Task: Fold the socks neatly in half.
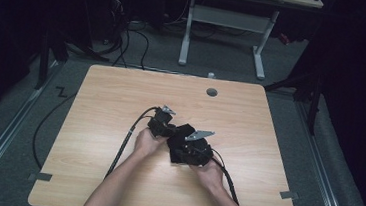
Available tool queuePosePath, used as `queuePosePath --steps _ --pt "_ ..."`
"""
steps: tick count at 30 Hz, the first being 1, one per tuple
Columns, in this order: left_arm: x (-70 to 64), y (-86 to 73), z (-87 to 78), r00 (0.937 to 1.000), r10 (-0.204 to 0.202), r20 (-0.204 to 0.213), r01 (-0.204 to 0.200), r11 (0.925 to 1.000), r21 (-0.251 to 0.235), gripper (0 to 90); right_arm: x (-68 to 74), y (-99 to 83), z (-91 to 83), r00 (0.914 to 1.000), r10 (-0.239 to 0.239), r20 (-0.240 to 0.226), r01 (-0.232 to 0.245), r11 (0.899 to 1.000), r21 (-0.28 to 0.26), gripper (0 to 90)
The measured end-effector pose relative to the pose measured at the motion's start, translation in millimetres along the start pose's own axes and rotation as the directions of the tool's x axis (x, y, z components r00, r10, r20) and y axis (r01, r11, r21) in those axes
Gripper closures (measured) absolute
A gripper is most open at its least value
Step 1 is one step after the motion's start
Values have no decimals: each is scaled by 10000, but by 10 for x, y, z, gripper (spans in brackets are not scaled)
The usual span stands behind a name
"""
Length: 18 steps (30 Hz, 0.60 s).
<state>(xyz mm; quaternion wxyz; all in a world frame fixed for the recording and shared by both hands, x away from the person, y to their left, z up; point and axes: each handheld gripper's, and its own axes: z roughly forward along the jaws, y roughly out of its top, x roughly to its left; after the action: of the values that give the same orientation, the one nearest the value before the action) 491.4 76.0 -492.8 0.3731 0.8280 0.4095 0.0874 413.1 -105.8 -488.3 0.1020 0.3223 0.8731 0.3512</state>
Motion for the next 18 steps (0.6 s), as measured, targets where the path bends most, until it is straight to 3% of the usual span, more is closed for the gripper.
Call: queuePosePath --steps 5,11,18 --pt "60 14 3 9973 -622 391 621 9981 22 775 -11 -3 0 9996 177 -203 -175 9998 95 568" --pt "77 44 -37 9966 -606 557 619 9978 -227 840 2 -5 10 9999 76 -131 -75 9999 105 566" --pt "96 62 -156 9897 -789 1196 892 9925 -832 851 13 -4 14 10000 14 -66 -14 9999 113 564"
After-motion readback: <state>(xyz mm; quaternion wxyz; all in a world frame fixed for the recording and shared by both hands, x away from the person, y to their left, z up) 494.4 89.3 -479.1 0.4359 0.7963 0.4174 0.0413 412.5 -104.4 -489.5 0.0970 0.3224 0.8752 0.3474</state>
